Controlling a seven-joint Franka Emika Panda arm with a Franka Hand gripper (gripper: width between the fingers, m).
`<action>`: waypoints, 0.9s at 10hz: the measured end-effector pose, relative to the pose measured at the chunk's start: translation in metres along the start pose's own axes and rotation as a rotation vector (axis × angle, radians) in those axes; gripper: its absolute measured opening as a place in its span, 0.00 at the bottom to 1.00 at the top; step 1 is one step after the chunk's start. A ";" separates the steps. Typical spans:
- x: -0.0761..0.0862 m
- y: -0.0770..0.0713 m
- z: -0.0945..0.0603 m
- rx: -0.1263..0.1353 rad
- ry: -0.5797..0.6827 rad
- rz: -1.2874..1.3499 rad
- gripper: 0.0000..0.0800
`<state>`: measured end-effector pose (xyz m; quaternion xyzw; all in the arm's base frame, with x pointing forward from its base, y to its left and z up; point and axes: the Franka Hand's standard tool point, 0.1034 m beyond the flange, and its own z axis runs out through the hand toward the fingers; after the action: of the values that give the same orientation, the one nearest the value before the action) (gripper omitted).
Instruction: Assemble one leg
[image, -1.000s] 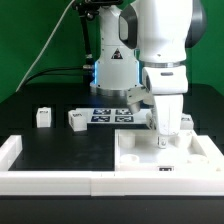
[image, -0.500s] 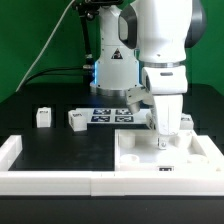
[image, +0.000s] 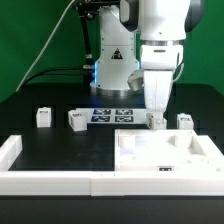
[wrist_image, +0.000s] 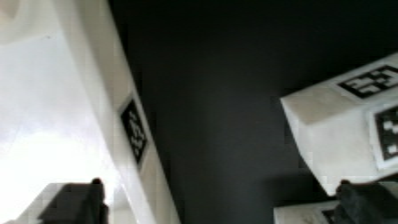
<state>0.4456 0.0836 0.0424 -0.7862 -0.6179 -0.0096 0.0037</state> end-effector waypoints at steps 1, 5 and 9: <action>-0.001 0.000 0.003 0.005 0.000 0.018 0.81; 0.000 -0.001 0.003 0.011 0.005 0.303 0.81; 0.016 -0.010 -0.002 0.022 0.015 0.873 0.81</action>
Offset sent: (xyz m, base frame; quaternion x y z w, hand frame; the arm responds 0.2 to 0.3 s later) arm 0.0000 0.0000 0.0000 0.0000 0.0000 0.2667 0.9638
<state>0.4394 0.1020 0.0448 -0.9736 -0.2274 -0.0065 0.0204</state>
